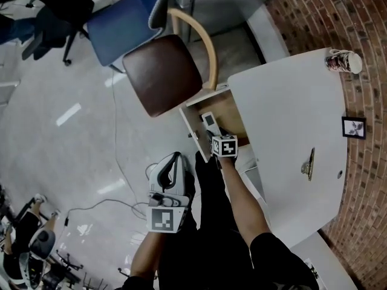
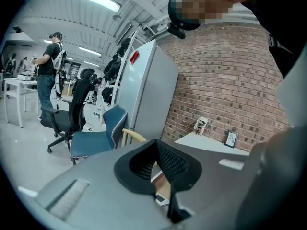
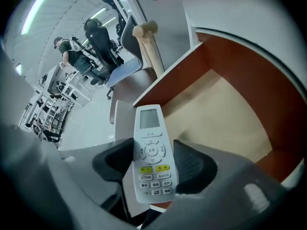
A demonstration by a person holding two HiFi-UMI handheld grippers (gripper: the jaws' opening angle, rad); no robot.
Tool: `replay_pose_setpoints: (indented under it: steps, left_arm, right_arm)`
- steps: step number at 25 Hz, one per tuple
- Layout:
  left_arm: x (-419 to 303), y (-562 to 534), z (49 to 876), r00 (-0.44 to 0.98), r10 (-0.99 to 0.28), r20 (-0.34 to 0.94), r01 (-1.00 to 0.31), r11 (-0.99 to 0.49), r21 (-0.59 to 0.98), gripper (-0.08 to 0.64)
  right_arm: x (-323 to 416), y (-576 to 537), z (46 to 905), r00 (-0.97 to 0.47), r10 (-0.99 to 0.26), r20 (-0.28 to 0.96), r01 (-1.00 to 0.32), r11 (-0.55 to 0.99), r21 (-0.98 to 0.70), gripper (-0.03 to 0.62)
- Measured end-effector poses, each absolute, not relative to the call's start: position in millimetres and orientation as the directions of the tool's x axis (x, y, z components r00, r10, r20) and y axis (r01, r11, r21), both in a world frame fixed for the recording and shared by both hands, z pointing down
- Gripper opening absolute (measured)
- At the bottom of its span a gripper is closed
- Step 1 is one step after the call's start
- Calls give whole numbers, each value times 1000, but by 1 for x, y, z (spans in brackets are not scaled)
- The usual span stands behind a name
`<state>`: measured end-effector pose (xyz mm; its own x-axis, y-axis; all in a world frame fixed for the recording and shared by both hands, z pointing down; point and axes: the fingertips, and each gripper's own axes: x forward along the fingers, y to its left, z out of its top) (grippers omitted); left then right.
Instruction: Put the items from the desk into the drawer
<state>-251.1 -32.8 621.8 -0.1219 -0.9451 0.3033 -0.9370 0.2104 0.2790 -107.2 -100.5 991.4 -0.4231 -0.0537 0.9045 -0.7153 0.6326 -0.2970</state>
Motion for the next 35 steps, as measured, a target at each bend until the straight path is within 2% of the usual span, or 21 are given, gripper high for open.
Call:
replay_pose_setpoints:
  steps: [11,26,30,35]
  left_arm:
    - [-254,-46,674,-130,-927,351,-925,241,295,20]
    - [-255,-52,693,-131,-919,373,-918,254,305,20]
    - [-254,-50,694,-133,-918,374,-917,257,304,20]
    - [-250,-45,690,-138,-920,367,-917,258,303,20]
  right_arm:
    - [-98,-103,1054,-355,-1,935,-762,579,-289,264]
    - [-88,-90,1101,-275,92,957,-752,599,-274,267]
    - [-89,-90,1104,-251,85,964,-757,604,-250,255]
    - [-88,-87,1102,-258,77,963,-754,607,-250,285]
